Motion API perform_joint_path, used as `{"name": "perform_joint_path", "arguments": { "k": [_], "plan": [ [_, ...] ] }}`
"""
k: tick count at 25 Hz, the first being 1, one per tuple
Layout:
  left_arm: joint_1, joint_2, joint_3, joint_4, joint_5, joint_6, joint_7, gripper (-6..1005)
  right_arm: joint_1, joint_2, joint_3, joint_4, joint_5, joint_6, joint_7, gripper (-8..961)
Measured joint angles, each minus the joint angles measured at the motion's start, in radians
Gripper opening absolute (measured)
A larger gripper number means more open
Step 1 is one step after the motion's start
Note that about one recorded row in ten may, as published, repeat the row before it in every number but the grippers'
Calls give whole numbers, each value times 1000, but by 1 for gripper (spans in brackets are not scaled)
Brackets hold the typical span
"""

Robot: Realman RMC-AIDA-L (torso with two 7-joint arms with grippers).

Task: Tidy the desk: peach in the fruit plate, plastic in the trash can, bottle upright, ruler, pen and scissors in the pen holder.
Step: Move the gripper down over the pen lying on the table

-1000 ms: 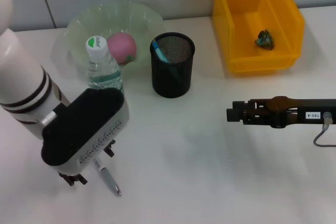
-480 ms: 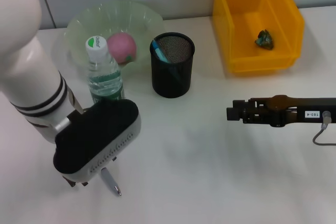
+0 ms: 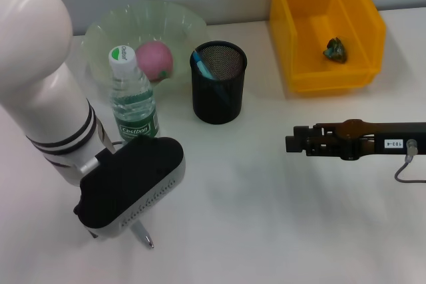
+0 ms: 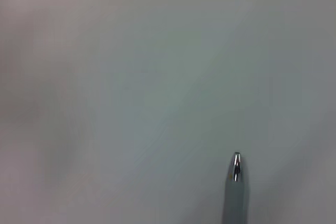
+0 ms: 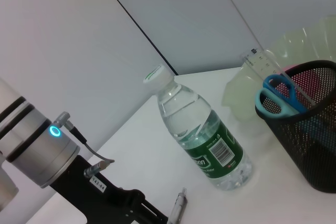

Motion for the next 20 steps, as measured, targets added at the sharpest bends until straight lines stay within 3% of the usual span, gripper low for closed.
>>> {"name": "perform_joint_path", "arguments": {
  "k": [20],
  "plan": [
    [-1,0,55,-25,2,-20,-11,714,0,10,0,-2,0,8,0,574]
  ]
}}
